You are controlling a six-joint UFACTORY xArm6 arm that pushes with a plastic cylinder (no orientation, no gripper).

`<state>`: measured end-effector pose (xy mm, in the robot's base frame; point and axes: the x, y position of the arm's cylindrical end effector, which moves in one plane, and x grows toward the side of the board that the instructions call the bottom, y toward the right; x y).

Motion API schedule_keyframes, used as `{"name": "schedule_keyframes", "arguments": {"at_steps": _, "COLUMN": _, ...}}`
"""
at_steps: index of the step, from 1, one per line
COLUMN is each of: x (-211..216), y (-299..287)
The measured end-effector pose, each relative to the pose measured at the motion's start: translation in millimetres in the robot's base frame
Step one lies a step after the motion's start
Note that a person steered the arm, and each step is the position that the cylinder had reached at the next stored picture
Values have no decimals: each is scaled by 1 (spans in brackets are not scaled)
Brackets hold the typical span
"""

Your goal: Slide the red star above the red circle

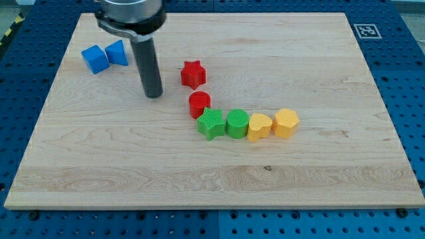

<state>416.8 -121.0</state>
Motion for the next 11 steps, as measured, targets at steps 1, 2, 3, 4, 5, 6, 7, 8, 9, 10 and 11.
{"name": "schedule_keyframes", "arguments": {"at_steps": 1, "x": -30, "y": -20}}
{"name": "schedule_keyframes", "arguments": {"at_steps": 2, "x": -61, "y": -22}}
{"name": "schedule_keyframes", "arguments": {"at_steps": 3, "x": -83, "y": 3}}
{"name": "schedule_keyframes", "arguments": {"at_steps": 4, "x": -87, "y": 42}}
{"name": "schedule_keyframes", "arguments": {"at_steps": 5, "x": -74, "y": 58}}
{"name": "schedule_keyframes", "arguments": {"at_steps": 6, "x": -52, "y": 58}}
{"name": "schedule_keyframes", "arguments": {"at_steps": 7, "x": -47, "y": 70}}
{"name": "schedule_keyframes", "arguments": {"at_steps": 8, "x": -49, "y": 88}}
{"name": "schedule_keyframes", "arguments": {"at_steps": 9, "x": -56, "y": 108}}
{"name": "schedule_keyframes", "arguments": {"at_steps": 10, "x": -56, "y": 115}}
{"name": "schedule_keyframes", "arguments": {"at_steps": 11, "x": -56, "y": 115}}
